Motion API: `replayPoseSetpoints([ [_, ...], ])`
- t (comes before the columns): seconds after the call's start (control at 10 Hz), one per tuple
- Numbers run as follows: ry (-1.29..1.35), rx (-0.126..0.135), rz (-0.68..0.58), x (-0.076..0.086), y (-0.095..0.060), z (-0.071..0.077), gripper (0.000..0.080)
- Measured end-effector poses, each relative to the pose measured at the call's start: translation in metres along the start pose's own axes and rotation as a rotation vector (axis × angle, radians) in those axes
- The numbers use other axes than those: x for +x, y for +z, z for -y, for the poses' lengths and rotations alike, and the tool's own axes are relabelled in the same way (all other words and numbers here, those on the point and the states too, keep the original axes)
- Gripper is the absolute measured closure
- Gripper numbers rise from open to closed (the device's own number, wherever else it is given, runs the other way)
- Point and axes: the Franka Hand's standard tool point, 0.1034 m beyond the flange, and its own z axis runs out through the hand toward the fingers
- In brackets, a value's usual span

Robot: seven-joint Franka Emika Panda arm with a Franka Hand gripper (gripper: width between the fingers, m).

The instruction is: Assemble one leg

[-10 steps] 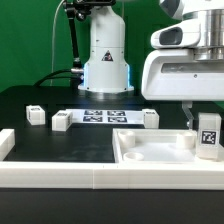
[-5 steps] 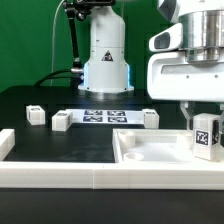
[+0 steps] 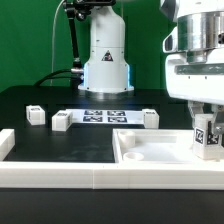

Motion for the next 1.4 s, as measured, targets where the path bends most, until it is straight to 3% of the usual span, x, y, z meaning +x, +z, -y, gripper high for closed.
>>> replayPoseSetpoints([
  [0.1, 0.023, 0.000, 0.001, -0.0006, 0.0001, 0.0000, 0.0506],
  [0.2, -0.015, -0.001, 0.001, -0.0001, 0.0001, -0.0001, 0.0359],
  [0.3, -0.091, -0.005, 0.003, 0.0010, -0.0004, 0.0001, 0.0359],
  [0.4, -0.127, -0.004, 0.003, -0.0006, -0.0008, 0.0010, 0.0198],
  [0.5, -0.201, -0.003, 0.003, -0.0004, -0.0012, 0.0017, 0.0165],
  [0.8, -0.547, -0.007, 0.004, 0.0009, -0.0024, 0.0033, 0.0150],
  [1.1, -0.845, -0.056, 0.010, -0.0026, -0.0058, 0.0074, 0.0151],
  [1.4, -1.033, -0.046, -0.004, 0.0027, -0.0053, 0.0083, 0.0151],
])
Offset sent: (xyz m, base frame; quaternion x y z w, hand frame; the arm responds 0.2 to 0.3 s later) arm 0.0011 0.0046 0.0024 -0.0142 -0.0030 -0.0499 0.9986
